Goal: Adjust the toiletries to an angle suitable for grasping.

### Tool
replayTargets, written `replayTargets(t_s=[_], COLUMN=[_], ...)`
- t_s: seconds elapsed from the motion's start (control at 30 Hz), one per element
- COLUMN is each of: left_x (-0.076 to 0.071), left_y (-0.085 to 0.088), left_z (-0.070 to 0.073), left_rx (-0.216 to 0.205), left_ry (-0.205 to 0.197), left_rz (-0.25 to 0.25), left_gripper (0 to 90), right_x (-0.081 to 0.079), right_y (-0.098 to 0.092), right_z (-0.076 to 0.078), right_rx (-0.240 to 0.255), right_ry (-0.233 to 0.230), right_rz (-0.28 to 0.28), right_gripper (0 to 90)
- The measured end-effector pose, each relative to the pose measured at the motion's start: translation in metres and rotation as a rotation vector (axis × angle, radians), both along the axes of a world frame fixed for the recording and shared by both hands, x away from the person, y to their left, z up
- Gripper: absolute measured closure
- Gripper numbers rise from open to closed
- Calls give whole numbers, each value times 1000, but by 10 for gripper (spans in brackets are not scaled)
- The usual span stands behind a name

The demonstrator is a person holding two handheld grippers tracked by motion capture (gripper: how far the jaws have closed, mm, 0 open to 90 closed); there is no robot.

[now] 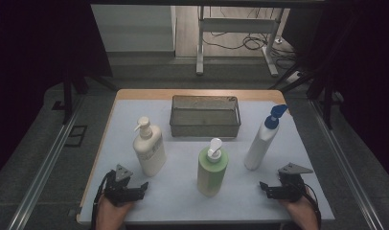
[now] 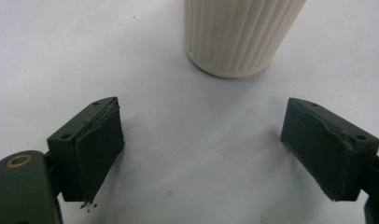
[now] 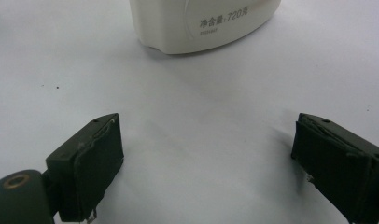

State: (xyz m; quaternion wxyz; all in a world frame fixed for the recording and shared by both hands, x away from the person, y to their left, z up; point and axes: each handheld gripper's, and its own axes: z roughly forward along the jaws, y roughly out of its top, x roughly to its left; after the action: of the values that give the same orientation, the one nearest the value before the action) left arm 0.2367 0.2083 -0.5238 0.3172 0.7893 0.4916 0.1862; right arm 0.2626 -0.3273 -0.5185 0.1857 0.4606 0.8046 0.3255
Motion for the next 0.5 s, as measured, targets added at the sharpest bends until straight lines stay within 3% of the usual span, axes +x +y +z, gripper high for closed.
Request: replayTargets(t_s=[0.4,0.5], left_x=[0,0], left_y=[0,0], left_z=[0,0], left_rx=[-1,-4], left_ry=[0,1], left_rz=[0,3], left_gripper=[127,127], right_x=[0,1], right_y=[0,-2], right_z=[1,3], right_rx=[0,-1], right_ry=[6,8], right_rz=[4,-3], right_gripper=[89,141])
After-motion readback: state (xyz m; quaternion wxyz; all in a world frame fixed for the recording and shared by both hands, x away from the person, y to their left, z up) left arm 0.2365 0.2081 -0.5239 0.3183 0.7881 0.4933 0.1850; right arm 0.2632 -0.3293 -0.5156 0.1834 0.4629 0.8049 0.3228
